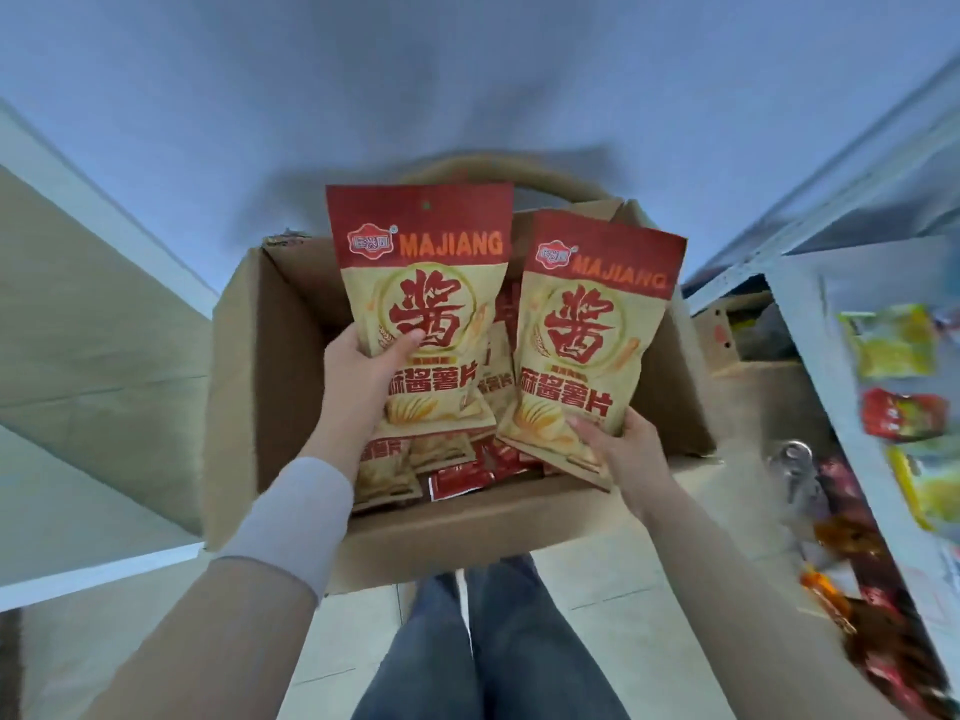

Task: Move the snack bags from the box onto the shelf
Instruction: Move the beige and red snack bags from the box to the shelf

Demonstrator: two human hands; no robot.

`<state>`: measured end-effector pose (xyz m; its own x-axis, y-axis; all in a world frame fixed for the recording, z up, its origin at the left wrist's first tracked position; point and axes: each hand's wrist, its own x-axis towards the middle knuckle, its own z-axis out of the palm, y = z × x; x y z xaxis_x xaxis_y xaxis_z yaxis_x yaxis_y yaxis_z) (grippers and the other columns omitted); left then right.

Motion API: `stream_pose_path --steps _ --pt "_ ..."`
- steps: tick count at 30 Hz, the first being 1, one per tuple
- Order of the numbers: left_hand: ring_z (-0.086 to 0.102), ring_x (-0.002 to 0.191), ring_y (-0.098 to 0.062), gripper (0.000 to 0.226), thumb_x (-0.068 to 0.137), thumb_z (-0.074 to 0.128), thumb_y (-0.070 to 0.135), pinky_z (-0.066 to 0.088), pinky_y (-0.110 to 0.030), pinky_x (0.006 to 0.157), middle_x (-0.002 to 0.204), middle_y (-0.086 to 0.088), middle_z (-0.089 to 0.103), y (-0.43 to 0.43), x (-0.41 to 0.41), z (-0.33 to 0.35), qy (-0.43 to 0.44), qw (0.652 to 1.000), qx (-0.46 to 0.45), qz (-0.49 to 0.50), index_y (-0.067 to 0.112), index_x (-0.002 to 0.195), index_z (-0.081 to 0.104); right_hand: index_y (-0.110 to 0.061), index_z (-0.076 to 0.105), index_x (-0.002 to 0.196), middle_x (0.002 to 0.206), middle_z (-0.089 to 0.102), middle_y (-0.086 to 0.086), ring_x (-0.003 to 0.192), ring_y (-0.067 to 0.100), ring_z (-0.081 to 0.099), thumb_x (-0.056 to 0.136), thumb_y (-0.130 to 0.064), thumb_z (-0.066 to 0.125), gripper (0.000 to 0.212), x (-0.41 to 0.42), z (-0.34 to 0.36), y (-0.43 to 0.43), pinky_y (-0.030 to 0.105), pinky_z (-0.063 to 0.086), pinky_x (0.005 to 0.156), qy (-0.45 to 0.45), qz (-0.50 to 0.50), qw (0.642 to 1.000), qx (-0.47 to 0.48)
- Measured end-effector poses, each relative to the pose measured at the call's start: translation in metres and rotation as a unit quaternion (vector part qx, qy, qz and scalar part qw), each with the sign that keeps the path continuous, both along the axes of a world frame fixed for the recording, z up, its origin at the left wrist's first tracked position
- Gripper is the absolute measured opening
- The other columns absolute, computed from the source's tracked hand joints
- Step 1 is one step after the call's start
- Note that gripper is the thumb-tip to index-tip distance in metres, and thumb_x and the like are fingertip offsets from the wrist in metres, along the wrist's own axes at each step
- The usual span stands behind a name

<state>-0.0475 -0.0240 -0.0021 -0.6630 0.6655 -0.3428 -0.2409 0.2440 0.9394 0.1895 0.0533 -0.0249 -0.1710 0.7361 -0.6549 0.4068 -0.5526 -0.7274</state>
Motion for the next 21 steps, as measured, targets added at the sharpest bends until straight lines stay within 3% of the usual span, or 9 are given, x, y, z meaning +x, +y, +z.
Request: stream_pose_path --steps 6,9,12,15,17,21 --pt "0.068 0.074 0.001 0.021 0.078 0.073 0.012 0.056 -0.021 0.068 0.084 0.015 0.069 0.035 0.092 0.089 0.041 0.986 0.102 -0.122 0.029 0.087 0.064 -0.013 0.065 0.105 0.092 0.071 -0.004 0.089 0.017 0.067 0.078 -0.018 0.074 0.030 0.105 0.083 -0.044 0.031 0.054 0.076 0.014 -0.142 0.984 0.107" --pt "0.070 0.074 -0.002 0.020 0.076 0.074 0.014 0.058 -0.025 0.067 0.075 0.018 0.071 0.052 0.159 0.128 0.046 0.968 0.148 -0.200 0.029 0.086 0.065 -0.018 0.067 0.093 0.092 0.073 0.008 0.091 0.034 0.068 0.077 -0.018 0.074 0.017 0.176 0.115 -0.066 0.047 0.056 0.082 0.008 -0.211 0.968 0.137" --pt "0.070 0.076 -0.002 0.018 0.077 0.074 0.019 0.058 -0.029 0.070 0.075 0.019 0.071 0.064 0.245 0.160 0.053 0.942 0.186 -0.275 0.032 0.085 0.065 -0.011 0.066 0.097 0.092 0.072 0.015 0.082 0.035 0.067 0.077 -0.015 0.073 0.021 0.257 0.142 -0.092 0.044 0.057 0.077 -0.006 -0.277 0.945 0.173" --pt "0.070 0.079 -0.004 0.017 0.076 0.074 0.021 0.056 -0.035 0.073 0.077 0.020 0.072 0.069 0.352 0.185 0.059 0.915 0.222 -0.332 0.035 0.081 0.066 -0.009 0.067 0.100 0.081 0.074 0.006 0.083 0.035 0.068 0.076 -0.018 0.075 0.027 0.352 0.166 -0.121 0.046 0.055 0.080 -0.009 -0.334 0.922 0.198" --pt "0.069 0.077 -0.001 0.016 0.076 0.075 0.022 0.057 -0.032 0.071 0.075 0.022 0.071 0.068 0.433 0.199 0.063 0.896 0.253 -0.360 0.034 0.082 0.065 -0.012 0.067 0.097 0.083 0.075 0.005 0.087 0.034 0.069 0.075 -0.021 0.076 0.026 0.423 0.178 -0.141 0.046 0.057 0.080 -0.012 -0.368 0.904 0.219" --pt "0.066 0.071 0.008 0.017 0.080 0.071 0.016 0.055 -0.015 0.062 0.081 0.018 0.067 0.058 0.590 0.223 0.040 0.861 0.295 -0.412 0.030 0.086 0.063 -0.018 0.065 0.090 0.084 0.074 0.000 0.077 0.015 0.071 0.076 -0.025 0.074 0.018 0.552 0.201 -0.185 0.030 0.057 0.068 -0.020 -0.434 0.862 0.262"
